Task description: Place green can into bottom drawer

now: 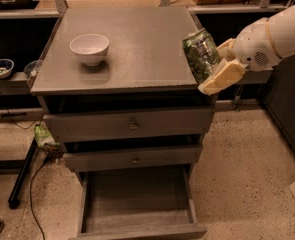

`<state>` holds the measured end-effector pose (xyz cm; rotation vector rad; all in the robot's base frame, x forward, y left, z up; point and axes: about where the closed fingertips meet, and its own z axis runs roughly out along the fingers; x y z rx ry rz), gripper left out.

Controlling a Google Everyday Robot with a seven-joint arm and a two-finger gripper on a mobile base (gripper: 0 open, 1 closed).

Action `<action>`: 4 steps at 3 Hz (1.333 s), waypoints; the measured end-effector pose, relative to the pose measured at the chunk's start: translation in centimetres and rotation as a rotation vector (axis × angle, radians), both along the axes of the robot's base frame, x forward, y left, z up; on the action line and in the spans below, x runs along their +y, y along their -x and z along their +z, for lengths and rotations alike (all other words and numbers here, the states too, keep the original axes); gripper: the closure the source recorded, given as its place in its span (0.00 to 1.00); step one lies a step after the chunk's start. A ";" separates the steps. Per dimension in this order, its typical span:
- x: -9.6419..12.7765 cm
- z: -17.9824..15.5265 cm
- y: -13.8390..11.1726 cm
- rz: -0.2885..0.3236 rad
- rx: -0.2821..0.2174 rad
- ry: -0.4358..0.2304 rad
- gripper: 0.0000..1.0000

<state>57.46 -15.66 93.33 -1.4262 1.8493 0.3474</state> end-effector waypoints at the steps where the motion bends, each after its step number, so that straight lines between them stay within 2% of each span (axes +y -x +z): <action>1: 0.0 0.0 0.0 0.000 0.000 0.000 1.00; 2: 1.2 -1.1 0.8 0.039 -0.016 0.016 1.00; 3: 2.6 -3.3 2.5 0.064 0.010 0.000 1.00; 4: 3.9 -6.1 4.3 0.084 0.061 -0.026 1.00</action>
Offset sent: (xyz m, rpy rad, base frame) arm -0.0192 0.0237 -0.0268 -0.0392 -0.0404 0.0879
